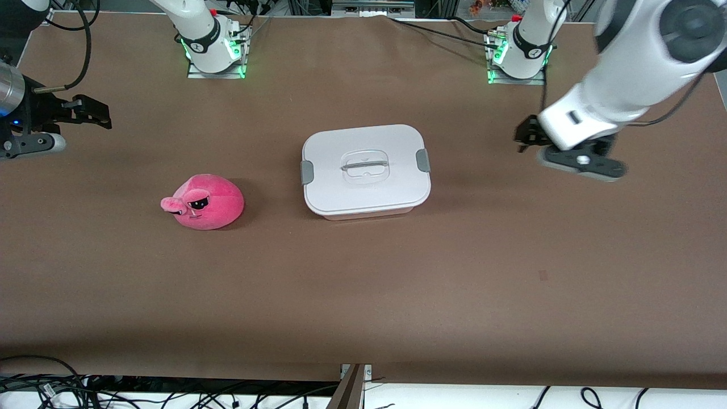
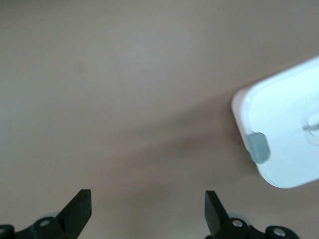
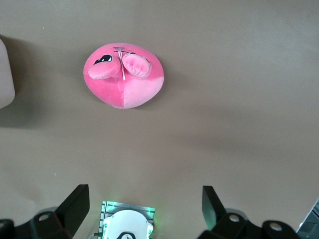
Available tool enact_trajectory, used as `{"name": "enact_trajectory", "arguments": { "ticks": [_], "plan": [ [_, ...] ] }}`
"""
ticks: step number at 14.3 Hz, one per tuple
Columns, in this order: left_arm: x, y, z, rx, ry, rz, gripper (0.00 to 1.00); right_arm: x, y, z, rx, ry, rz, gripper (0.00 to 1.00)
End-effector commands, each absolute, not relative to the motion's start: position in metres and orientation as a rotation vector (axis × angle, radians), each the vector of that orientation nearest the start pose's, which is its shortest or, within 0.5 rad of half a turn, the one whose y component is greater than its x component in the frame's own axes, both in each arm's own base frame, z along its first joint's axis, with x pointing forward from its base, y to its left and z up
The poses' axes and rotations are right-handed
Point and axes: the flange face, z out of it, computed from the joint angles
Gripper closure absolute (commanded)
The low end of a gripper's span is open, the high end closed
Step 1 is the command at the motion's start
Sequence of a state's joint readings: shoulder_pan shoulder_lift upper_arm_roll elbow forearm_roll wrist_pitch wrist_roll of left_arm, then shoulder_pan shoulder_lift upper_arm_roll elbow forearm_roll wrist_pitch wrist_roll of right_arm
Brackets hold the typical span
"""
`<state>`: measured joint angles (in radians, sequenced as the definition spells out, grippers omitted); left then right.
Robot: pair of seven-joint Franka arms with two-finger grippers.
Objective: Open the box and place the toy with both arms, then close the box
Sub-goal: 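Reach the left gripper to the lid handle while the right gripper reaches the toy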
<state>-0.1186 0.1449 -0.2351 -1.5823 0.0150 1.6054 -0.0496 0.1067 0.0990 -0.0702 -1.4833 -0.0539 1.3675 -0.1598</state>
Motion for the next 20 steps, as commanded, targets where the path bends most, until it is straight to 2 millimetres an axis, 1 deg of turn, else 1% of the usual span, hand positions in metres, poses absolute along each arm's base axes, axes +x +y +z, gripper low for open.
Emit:
{"name": "enact_trajectory", "arguments": {
  "ticks": [1, 2, 3, 4, 5, 6, 7, 8, 9, 11, 12, 13, 14, 15, 16, 17, 18, 20],
  "plan": [
    [0.559, -0.256, 0.503, -3.063, 0.666, 0.289, 0.0, 0.568, 0.021, 0.572, -3.119, -0.298, 0.415, 0.0],
    [0.558, -0.283, 0.498, -3.064, 0.766, 0.286, 0.0, 0.575, 0.024, 0.553, -3.114, -0.319, 0.476, 0.0],
    [0.557, -0.314, 0.496, -3.052, 0.898, 0.272, 0.0, 0.578, 0.022, 0.547, -3.11, -0.315, 0.481, 0.0],
    [0.563, -0.335, 0.495, -3.048, 0.991, 0.257, 0.0, 0.581, 0.019, 0.539, -3.105, -0.305, 0.497, 0.0],
    [0.574, -0.347, 0.486, -3.047, 1.102, 0.256, 0.0, 0.588, 0.02, 0.52, -3.096, -0.305, 0.541, 0.0],
    [0.583, -0.356, 0.474, -3.031, 1.238, 0.266, 0.0, 0.595, 0.022, 0.505, -3.094, -0.306, 0.546, 0.0],
    [0.581, -0.373, 0.458, -2.999, 1.387, 0.293, 0.0, 0.599, 0.023, 0.492, -3.093, -0.307, 0.546, 0.0],
    [0.58, -0.385, 0.45, -2.988, 1.472, 0.263, 0.0, 0.603, 0.025, 0.477, -3.091, -0.312, 0.551, 0.0],
    [0.585, -0.391, 0.443, -2.989, 1.531, 0.186, 0.0, 0.605, 0.028, 0.463, -3.093, -0.323, 0.541, 0.0],
    [0.575, -0.423, 0.422, -2.908, 1.754, 0.134, 0.0, 0.602, 0.034, 0.427, -3.083, -0.336, 0.524, 0.0],
    [0.575, -0.431, 0.414, -2.883, 1.808, 0.104, 0.0, 0.601, 0.037, 0.411, -3.06, -0.324, 0.506, 0.0],
    [0.57, -0.446, 0.404, -2.852, 1.873, 0.073, 0.0, 0.598, 0.038, 0.391, -3.048, -0.313, 0.487, 0.0],
    [0.562, -0.461, 0.396, -2.825, 1.924, 0.062, 0.0, 0.594, 0.042, 0.37, -3.049, -0.325, 0.464, 0.0],
    [0.549, -0.477, 0.393, -2.787, 1.965, 0.068, 0.0, 0.587, 0.052, 0.35, -3.047, -0.354, 0.45, 0.0],
    [0.538, -0.488, 0.392, -2.759, 1.995, 0.08, 0.0, 0.582, 0.056, 0.339, -3.048, -0.37, 0.436, 0.0],
    [0.529, -0.493, 0.386, -2.746, 2.005, 0.114, 0.0, 0.581, 0.058, 0.334, -3.048, -0.378, 0.429, 0.0],
    [0.527, -0.491, 0.377, -2.741, 2.004, 0.146, 0.0, 0.58, 0.059, 0.331, -3.045, -0.379, 0.434, 0.0],
    [0.517, -0.492, 0.357, -2.705, 2.014, 0.204, 0.0, 0.577, 0.069, 0.324, -3.041, -0.416, 0.422, 0.0]
  ]
}}
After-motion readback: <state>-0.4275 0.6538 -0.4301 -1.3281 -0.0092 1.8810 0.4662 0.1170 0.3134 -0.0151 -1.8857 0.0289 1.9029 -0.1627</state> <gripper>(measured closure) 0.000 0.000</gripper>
